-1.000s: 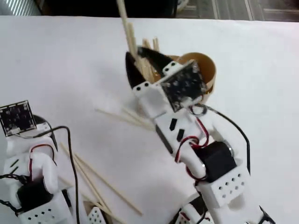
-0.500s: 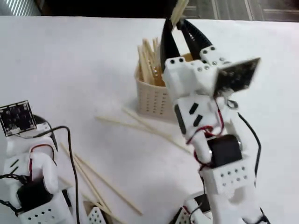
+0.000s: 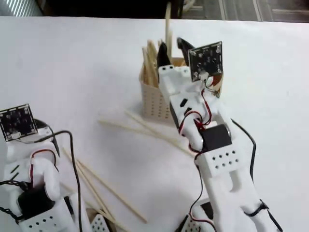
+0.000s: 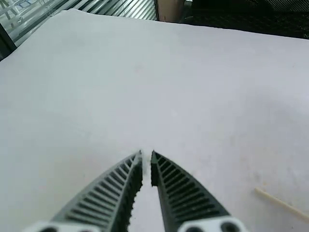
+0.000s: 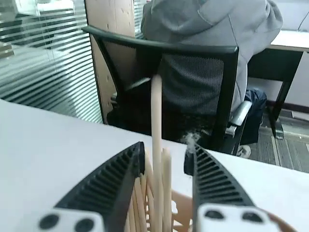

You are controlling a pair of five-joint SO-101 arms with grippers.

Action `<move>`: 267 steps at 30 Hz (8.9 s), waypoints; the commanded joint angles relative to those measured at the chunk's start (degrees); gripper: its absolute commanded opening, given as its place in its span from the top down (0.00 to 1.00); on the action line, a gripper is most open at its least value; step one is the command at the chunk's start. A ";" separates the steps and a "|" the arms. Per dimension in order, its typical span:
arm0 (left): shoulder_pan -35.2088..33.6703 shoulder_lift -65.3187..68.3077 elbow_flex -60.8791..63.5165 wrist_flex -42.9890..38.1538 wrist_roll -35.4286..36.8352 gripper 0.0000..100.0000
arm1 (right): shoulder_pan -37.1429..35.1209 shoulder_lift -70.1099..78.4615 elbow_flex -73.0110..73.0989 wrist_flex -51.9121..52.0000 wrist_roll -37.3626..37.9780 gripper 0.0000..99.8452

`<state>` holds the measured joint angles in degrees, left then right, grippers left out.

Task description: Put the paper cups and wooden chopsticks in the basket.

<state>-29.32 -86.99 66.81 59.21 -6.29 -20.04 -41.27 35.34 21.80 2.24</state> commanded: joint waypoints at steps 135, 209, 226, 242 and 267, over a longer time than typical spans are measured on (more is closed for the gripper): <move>13.49 74.15 -14.68 2.20 6.42 0.76 | -17.71 -15.16 30.59 34.51 5.71 0.98; 47.60 73.80 -89.32 -9.05 18.37 0.98 | -17.71 -15.16 33.41 33.89 6.24 0.98; 51.21 62.11 -46.42 -41.85 12.22 0.97 | -17.71 -15.16 33.41 33.89 6.24 0.98; 41.19 44.62 -43.60 -17.23 9.49 0.83 | -17.71 -14.64 33.76 32.66 6.24 0.98; 3.65 43.74 -34.99 16.53 1.67 0.83 | -24.40 0.48 3.52 50.33 12.92 0.98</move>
<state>-23.34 -41.71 28.57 79.25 -4.35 -42.90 -47.60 46.86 70.42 14.37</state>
